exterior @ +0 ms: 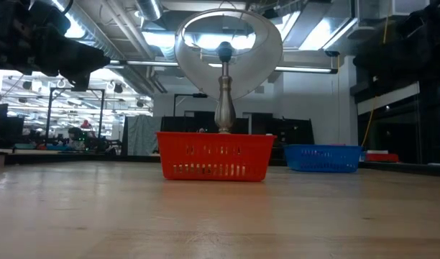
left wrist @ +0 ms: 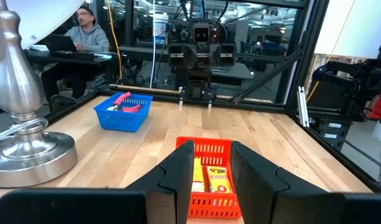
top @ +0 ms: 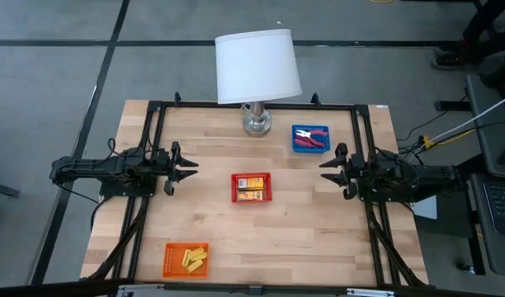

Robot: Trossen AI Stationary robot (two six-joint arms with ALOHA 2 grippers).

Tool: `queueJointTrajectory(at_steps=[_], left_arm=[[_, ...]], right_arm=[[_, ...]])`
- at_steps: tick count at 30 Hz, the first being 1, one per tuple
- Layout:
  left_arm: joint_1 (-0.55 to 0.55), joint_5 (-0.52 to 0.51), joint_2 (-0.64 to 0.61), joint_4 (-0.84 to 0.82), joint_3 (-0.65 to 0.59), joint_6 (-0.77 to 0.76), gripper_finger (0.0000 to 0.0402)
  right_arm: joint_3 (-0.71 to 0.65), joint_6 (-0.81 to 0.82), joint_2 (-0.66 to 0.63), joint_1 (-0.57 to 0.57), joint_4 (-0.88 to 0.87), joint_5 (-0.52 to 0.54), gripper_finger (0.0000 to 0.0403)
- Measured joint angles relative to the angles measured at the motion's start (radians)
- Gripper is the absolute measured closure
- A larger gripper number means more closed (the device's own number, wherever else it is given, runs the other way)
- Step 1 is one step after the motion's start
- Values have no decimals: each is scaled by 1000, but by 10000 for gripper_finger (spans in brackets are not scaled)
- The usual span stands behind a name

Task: Pick & Place School Supplies
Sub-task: Return to Home Position

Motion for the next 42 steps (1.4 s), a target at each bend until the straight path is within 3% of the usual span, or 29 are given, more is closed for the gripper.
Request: queueJointTrajectory(at_steps=[11, 42], left_arm=[[0, 0, 0, 0, 0, 0, 302], [0, 0, 0, 0, 0, 0, 302]], right_arm=[[0, 39, 9, 4, -10, 70, 247], [0, 33, 9, 4, -10, 70, 247]])
